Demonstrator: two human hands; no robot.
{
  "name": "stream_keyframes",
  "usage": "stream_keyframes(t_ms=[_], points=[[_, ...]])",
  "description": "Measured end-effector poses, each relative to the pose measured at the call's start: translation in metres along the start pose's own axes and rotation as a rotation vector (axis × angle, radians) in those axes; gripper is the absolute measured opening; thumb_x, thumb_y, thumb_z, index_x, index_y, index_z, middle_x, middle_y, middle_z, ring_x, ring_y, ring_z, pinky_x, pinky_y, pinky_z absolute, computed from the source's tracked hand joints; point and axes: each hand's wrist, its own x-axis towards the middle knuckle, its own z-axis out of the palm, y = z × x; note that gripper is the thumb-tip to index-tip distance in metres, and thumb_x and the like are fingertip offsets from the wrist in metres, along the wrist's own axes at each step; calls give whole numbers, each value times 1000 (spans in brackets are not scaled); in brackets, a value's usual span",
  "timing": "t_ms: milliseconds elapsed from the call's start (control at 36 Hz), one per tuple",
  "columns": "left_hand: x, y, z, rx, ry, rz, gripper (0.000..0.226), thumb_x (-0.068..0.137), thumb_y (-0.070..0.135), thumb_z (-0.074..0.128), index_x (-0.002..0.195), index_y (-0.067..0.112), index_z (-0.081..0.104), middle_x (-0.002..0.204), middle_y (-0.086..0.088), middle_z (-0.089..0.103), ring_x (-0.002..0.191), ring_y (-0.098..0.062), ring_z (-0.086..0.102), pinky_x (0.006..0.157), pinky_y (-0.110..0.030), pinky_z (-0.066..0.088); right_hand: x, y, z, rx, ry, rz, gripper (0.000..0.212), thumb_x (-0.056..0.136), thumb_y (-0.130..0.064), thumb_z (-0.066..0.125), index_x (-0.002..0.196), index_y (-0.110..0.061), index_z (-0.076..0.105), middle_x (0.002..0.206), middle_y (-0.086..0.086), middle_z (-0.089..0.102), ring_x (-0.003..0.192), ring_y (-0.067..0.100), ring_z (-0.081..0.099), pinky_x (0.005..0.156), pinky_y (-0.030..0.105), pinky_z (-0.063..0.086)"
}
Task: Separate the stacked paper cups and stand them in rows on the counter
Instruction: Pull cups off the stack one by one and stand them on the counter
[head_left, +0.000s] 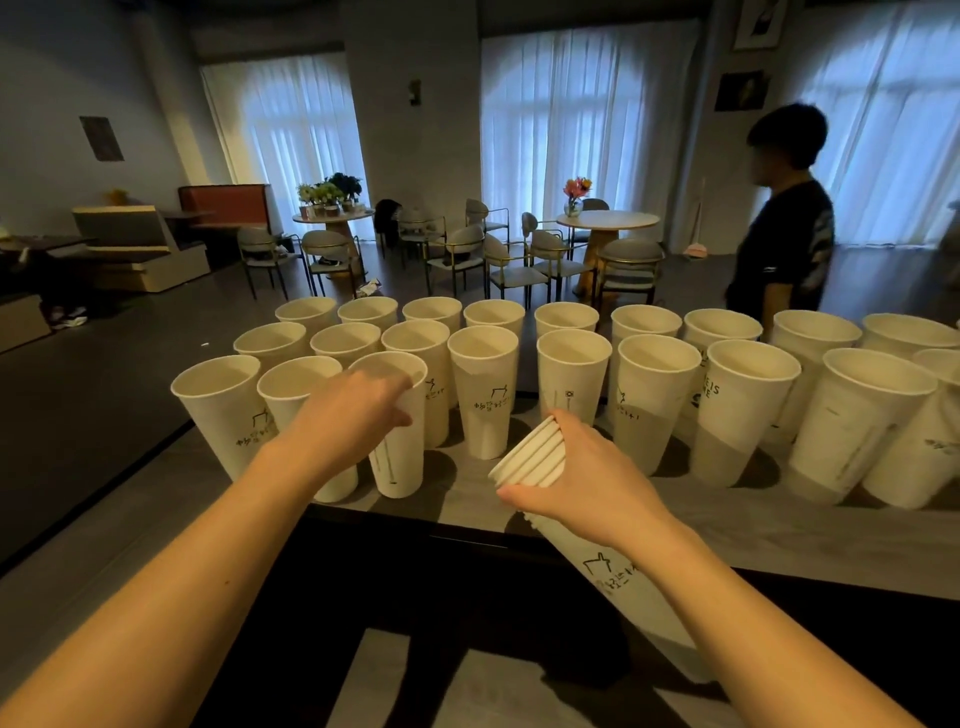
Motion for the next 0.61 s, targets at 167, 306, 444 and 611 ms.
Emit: stream_keyframes(t_ms=[167, 306, 444, 611], points=[[0, 1, -15, -144, 119, -16, 52, 87, 33, 70, 133, 17, 50, 121, -3, 65, 109, -21, 61, 89, -39, 54, -2, 0, -4, 13, 31, -6, 101, 67, -71, 76, 148, -38, 26, 138, -13, 45, 112, 8, 43, 94, 37, 47], [14, 30, -18, -79, 372, 111, 42, 87, 24, 70, 125, 14, 55, 120, -4, 63, 113, -22, 54, 93, -36, 46, -3, 2, -8, 1, 37, 5, 104, 64, -75, 74, 148, -38, 25, 137, -13, 46, 120, 14, 48, 95, 41, 49], [50, 67, -2, -61, 285, 161, 50, 88, 25, 69, 134, 18, 51, 136, -4, 56, 127, -22, 47, 101, -35, 42, -5, 5, -14, 16, 27, 5, 104, 63, -76, 74, 146, -41, 24, 131, -16, 45, 117, 10, 49, 96, 39, 49], [81, 75, 12, 67, 146, 126, 42, 87, 23, 70, 126, 19, 57, 123, -8, 65, 113, -25, 60, 91, -37, 49, -10, 12, -23, 32, 47, 18, 106, 65, -74, 75, 150, -40, 21, 137, -14, 44, 122, 11, 46, 99, 39, 47]])
